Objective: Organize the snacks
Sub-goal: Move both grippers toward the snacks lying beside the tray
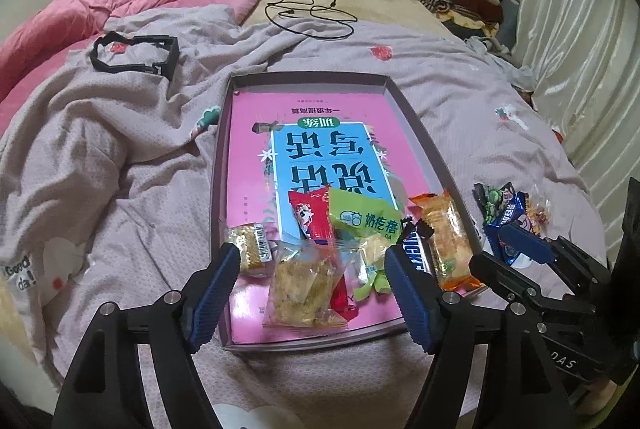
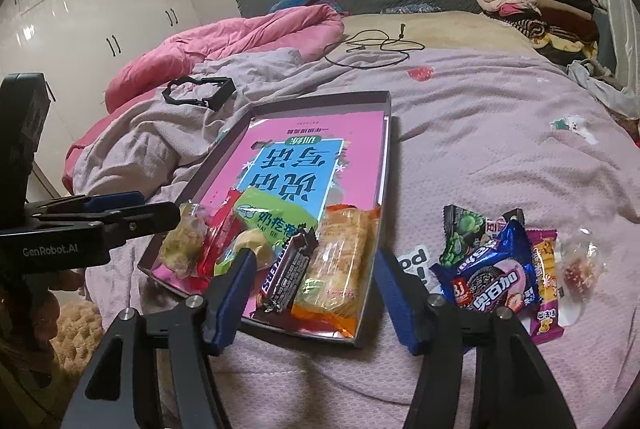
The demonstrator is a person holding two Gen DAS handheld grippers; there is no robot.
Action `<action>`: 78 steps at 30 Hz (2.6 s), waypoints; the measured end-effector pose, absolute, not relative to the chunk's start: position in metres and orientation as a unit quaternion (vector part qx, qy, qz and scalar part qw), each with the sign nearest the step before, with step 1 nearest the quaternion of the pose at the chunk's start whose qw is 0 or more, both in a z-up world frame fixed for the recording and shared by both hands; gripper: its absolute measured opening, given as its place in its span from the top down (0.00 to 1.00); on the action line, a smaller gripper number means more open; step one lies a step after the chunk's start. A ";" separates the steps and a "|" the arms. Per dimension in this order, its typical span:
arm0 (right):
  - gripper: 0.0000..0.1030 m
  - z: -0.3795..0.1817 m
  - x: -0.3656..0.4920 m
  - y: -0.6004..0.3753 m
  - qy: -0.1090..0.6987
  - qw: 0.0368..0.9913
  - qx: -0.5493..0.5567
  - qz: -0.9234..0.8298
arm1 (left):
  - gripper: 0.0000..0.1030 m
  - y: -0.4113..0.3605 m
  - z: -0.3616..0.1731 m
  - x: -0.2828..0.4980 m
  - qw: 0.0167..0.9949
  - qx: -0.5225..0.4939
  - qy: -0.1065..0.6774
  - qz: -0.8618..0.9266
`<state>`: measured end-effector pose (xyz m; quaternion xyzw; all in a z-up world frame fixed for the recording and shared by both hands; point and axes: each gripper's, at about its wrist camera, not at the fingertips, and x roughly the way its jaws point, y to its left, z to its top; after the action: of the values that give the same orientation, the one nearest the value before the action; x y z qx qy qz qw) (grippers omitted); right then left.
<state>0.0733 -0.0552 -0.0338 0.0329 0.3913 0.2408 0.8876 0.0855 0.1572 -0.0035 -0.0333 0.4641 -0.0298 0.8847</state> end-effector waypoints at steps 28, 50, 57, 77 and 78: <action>0.30 -0.001 0.061 -0.111 0.336 0.920 0.050 0.195 | 0.24 0.119 0.029 0.080 0.894 -0.068 0.438 -0.062; 0.27 0.004 0.068 -0.175 0.325 0.926 0.108 0.158 | 0.24 0.055 0.037 0.079 0.894 -0.030 0.433 -0.111; 0.25 0.002 0.071 -0.188 0.325 0.928 0.115 0.144 | 0.24 0.037 0.029 0.082 0.887 -0.017 0.446 -0.119; 0.24 -0.014 0.079 -0.212 0.337 0.931 0.094 0.106 | 0.24 -0.005 0.002 0.087 0.870 0.046 0.469 -0.143; 0.24 -0.015 0.080 -0.213 0.339 0.930 0.096 0.105 | 0.24 -0.007 0.001 0.087 0.870 0.050 0.469 -0.146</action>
<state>0.0797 -0.2129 -0.0152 0.0963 0.3386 0.1048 0.9301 0.0873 -0.0074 0.0009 0.0497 0.4688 -0.1458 0.8698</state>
